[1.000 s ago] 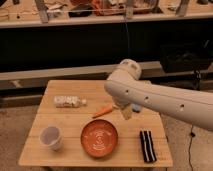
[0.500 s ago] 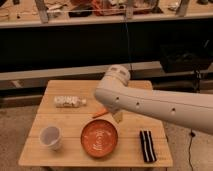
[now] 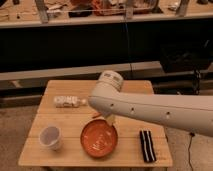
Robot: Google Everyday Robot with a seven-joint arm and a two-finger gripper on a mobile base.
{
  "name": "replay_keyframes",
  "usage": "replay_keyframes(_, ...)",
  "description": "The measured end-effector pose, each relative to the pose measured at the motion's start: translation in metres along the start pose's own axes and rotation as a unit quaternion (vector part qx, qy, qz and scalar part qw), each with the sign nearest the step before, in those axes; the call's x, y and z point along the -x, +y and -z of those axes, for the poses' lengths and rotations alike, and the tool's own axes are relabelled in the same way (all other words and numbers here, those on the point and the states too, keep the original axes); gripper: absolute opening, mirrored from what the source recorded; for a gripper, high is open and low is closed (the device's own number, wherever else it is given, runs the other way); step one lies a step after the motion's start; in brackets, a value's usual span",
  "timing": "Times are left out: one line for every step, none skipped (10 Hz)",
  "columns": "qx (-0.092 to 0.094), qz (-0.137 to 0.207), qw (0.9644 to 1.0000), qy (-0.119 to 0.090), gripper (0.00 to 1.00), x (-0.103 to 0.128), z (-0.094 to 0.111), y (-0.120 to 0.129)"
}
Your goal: Place the ceramic cup in the ceramic bowl
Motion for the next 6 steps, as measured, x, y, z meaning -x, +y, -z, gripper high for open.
replay_keyframes(-0.005, 0.004, 1.0, -0.007, 0.8, 0.002, 0.0, -0.003)
replay_keyframes(-0.011, 0.01, 0.9998, -0.012, 0.8, 0.003, 0.0, -0.004)
replay_keyframes(-0.014, 0.014, 0.9997, -0.016, 0.8, 0.004, 0.0, -0.005)
replay_keyframes(-0.024, 0.024, 0.9991, -0.025, 0.8, 0.014, 0.0, -0.012)
replay_keyframes(-0.03, 0.031, 0.9986, -0.031, 0.8, 0.021, 0.001, -0.017)
replay_keyframes(-0.035, 0.034, 0.9982, -0.034, 0.8, 0.025, 0.001, -0.019)
